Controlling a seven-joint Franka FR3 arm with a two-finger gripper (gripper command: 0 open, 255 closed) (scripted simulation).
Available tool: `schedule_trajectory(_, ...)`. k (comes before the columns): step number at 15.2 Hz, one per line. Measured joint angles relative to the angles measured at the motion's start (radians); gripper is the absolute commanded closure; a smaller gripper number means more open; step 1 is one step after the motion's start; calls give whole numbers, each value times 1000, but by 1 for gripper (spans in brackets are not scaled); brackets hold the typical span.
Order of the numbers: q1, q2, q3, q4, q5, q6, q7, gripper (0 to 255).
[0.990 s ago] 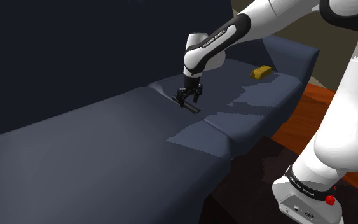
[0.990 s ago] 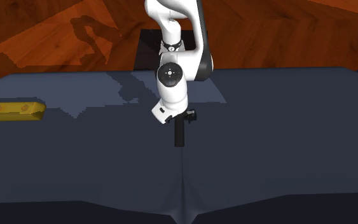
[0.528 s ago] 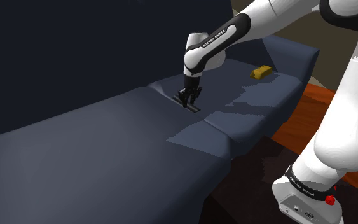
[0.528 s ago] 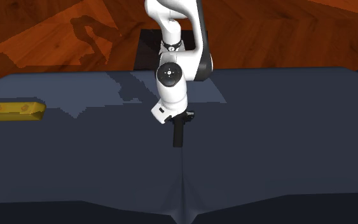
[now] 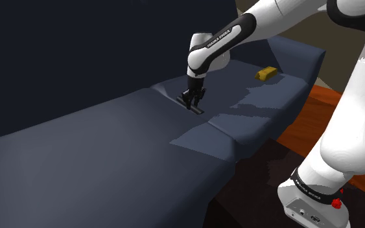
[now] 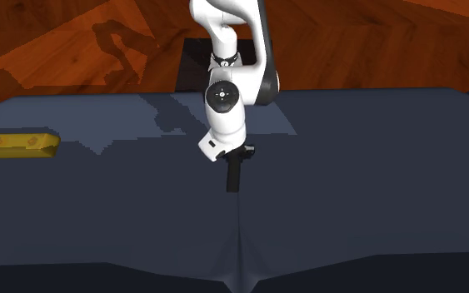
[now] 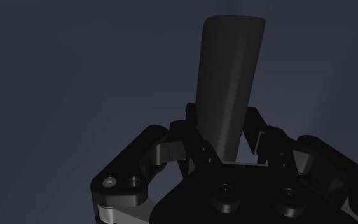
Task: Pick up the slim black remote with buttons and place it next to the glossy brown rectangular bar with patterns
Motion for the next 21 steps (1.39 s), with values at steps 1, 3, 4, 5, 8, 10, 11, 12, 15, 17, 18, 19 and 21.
schedule_trajectory(1,1,-6,1,3,0,-11,1,255)
schedule_trajectory(3,0,-19,0,14,-1,-36,3,255)
schedule_trajectory(4,1,-25,1,19,-1,-48,5,255)
schedule_trajectory(5,0,-34,1,25,-1,-61,5,255)
schedule_trajectory(8,0,-57,0,36,-2,-95,6,255)
schedule_trajectory(10,-2,-69,-1,47,-2,-119,6,255)
schedule_trajectory(11,-2,-75,-1,54,-2,-133,6,255)
schedule_trajectory(12,-1,-85,0,58,-2,-146,10,255)
schedule_trajectory(15,-1,-101,-1,80,-3,-184,12,255)
schedule_trajectory(17,-3,-109,-2,97,-4,-209,12,255)
schedule_trajectory(18,-2,-116,-2,102,-4,-221,13,255)
schedule_trajectory(19,-3,-120,-2,112,-5,-235,14,255)
schedule_trajectory(21,-2,-128,-1,127,-5,-259,17,255)
